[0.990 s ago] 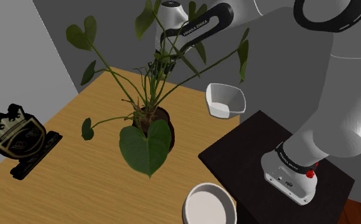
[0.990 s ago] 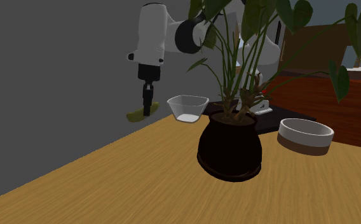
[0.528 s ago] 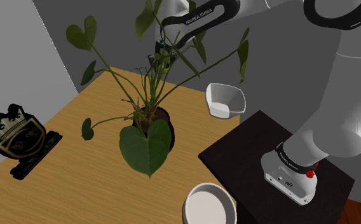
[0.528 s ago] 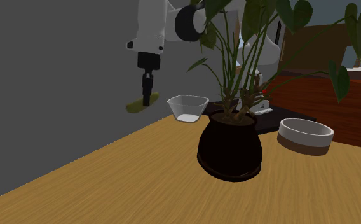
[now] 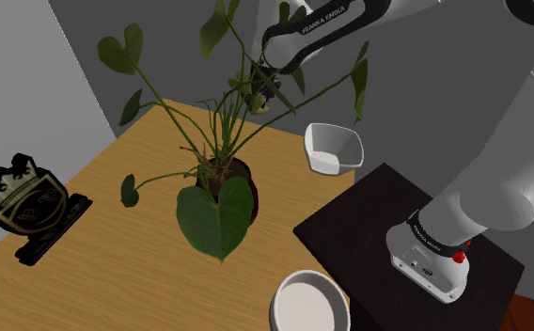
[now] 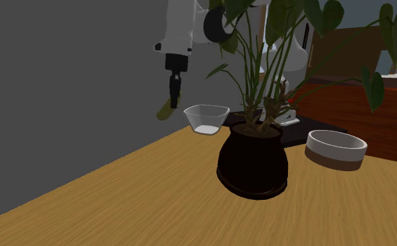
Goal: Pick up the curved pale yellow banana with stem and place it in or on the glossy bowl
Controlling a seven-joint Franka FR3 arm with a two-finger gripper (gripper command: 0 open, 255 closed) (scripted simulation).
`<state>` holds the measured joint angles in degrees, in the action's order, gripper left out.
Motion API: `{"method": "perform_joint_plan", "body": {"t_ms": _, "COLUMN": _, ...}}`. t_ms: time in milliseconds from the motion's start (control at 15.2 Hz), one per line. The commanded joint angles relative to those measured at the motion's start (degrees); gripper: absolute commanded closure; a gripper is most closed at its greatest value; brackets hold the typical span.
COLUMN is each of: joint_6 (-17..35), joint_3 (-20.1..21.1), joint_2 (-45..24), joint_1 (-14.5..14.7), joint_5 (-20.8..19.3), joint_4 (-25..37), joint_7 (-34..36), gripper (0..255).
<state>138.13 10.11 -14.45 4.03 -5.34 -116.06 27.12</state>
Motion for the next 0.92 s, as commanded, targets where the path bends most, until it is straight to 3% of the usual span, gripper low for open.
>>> {"method": "perform_joint_plan", "body": {"t_ms": 0, "joint_6": 1.69, "joint_3": 0.02, "joint_2": 4.21, "joint_1": -1.05, "joint_5": 1.07, "joint_4": -5.76, "joint_7": -1.50, "gripper": 255}}
{"method": "perform_joint_plan", "body": {"t_ms": 858, "joint_6": 6.65, "joint_3": -4.62, "joint_2": 29.05, "joint_1": -5.23, "joint_5": 8.16, "joint_4": -35.24, "joint_7": -15.37, "gripper": 255}}
